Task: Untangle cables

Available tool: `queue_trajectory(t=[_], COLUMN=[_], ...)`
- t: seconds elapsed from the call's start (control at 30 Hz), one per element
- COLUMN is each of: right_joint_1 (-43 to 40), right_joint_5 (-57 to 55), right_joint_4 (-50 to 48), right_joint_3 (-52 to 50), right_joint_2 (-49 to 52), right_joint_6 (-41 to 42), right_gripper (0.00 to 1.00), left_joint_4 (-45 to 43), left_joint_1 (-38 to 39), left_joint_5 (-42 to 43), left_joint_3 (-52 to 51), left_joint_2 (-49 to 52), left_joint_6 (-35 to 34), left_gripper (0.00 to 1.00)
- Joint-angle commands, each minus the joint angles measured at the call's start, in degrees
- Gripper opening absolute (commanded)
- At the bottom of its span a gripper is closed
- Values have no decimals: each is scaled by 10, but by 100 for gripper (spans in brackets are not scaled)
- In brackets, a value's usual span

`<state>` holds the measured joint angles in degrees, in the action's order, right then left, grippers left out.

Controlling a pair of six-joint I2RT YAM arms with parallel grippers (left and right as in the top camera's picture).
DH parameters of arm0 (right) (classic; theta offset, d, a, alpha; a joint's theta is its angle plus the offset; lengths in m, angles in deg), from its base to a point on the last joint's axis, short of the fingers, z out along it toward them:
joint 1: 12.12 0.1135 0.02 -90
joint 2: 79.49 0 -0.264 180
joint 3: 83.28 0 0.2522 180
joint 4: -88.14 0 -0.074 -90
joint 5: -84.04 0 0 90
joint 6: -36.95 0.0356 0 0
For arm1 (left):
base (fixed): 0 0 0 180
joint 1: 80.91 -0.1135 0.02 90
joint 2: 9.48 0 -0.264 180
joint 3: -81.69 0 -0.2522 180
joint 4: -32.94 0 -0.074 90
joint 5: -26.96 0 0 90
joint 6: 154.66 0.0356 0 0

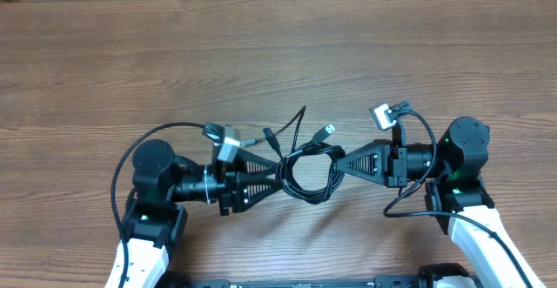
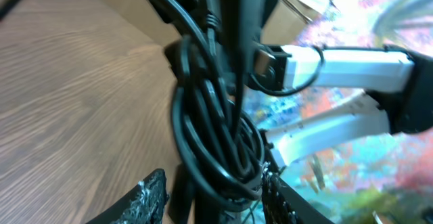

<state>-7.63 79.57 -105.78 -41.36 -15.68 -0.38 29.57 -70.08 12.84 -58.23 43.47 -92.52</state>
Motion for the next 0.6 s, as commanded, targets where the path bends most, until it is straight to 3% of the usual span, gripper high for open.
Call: queue_trajectory(t=[0.0,0.37,0.43,0.53,0.57], right_joint_1=[-1,0,0,0,0], right_joint_5=[25,37,37,37,37], right_joint_4=[-3,-2,0,-1,-1], right_joint_3=[7,7,7,7,7], right_joint_2=[-5,-5,-5,-5,-5], right_joint_6=[12,14,14,14,14], right_gripper=[4,4,4,4,4], left_joint_4=[2,2,2,2,2], left_joint_1=[14,62,73,83,83], left_joint_5=[19,-67,-88,-102,-102], left_joint_3=[0,0,0,0,0], left_joint_2=[-2,-1,-1,-1,-1], left_joint_6=[37,36,37,37,37], left_gripper=[44,34,27,5,4])
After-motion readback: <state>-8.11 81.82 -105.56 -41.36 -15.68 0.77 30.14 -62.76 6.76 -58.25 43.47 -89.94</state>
